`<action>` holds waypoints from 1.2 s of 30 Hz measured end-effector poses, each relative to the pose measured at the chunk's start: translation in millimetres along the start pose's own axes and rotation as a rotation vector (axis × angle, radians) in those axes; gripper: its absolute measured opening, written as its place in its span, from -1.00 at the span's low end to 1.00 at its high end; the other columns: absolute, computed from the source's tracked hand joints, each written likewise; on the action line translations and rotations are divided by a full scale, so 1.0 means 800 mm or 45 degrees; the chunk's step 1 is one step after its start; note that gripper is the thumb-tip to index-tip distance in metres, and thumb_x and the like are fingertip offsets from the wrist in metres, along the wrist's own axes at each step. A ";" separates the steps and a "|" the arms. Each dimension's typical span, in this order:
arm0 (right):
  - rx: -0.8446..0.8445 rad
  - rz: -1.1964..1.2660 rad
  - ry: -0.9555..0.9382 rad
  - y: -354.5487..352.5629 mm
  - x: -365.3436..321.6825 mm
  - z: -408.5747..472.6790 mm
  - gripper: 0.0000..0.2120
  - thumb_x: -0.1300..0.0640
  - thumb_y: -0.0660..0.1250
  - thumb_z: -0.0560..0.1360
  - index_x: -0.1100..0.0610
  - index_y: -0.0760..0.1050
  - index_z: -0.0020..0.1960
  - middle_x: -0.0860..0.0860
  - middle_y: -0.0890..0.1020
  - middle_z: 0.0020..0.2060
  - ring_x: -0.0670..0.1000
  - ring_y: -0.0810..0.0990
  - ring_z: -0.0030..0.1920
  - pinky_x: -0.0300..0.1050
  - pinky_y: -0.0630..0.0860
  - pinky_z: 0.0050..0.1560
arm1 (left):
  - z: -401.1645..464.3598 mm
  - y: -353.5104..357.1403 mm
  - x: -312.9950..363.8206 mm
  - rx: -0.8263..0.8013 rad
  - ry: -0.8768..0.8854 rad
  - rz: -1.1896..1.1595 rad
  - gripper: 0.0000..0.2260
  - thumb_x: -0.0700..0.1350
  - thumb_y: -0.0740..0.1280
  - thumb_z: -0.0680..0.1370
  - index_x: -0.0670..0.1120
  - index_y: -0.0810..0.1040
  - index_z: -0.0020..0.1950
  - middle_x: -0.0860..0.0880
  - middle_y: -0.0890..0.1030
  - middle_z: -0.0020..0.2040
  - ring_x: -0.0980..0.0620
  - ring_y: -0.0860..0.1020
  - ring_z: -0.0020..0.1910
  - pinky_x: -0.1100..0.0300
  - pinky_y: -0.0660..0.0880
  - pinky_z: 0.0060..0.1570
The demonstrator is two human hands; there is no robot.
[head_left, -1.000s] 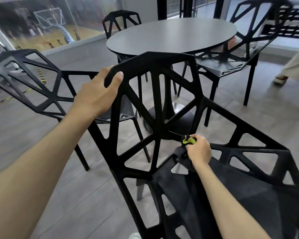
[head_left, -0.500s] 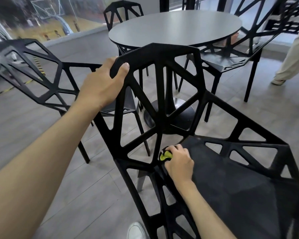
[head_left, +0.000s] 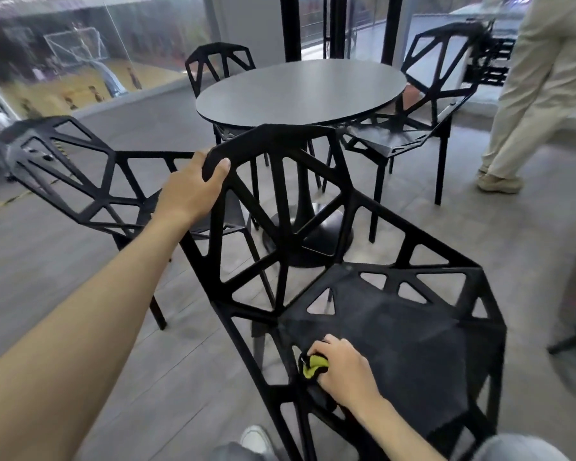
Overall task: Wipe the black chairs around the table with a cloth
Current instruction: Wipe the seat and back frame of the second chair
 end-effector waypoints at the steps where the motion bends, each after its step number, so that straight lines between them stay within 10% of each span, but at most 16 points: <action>1: 0.003 -0.046 -0.008 -0.005 0.010 -0.014 -0.70 0.09 0.35 0.41 -0.16 0.51 0.11 -0.14 0.48 0.02 -0.04 0.48 0.05 -0.09 0.52 -0.17 | -0.002 0.000 0.002 0.000 0.000 0.031 -0.45 0.33 0.07 0.67 0.10 0.28 0.58 -0.17 0.59 0.31 -0.28 0.51 0.32 -0.03 0.36 0.10; 12: 0.419 -0.224 0.473 -0.106 0.155 -0.021 -0.63 0.14 0.46 0.43 -0.17 0.58 0.17 -0.06 0.55 0.05 0.14 0.53 0.05 -0.04 0.45 -0.19 | 0.000 -0.001 0.003 -0.001 -0.008 0.177 -0.41 0.38 0.10 0.64 0.03 0.28 0.53 -0.23 0.62 0.22 -0.34 0.55 0.22 -0.09 0.37 0.02; 27: 0.437 -0.014 0.303 0.000 0.035 -0.175 -0.35 0.06 0.67 -0.01 -0.23 0.62 0.04 -0.09 0.59 -0.10 0.10 0.58 -0.10 0.03 0.49 -0.22 | 0.005 -0.002 -0.002 -0.048 -0.020 0.132 -0.46 0.25 0.29 0.61 -0.02 0.32 0.46 -0.20 0.60 0.19 -0.31 0.57 0.18 -0.11 0.49 0.08; 36: 0.778 -0.104 0.182 0.010 0.031 -0.191 -0.56 0.10 0.31 0.30 -0.13 0.67 0.14 -0.02 0.64 0.04 0.14 0.61 -0.01 0.09 0.50 0.01 | 0.014 0.003 -0.007 -0.043 -0.041 0.172 -0.48 0.13 0.38 0.58 -0.01 0.32 0.47 -0.20 0.60 0.24 -0.31 0.56 0.20 -0.07 0.46 0.05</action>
Point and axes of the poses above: each hand's wrist, its own z-axis towards the middle knuckle, its own y-axis out of the palm, x = y × z, the point moved 3 cm from there along z, towards the middle knuckle
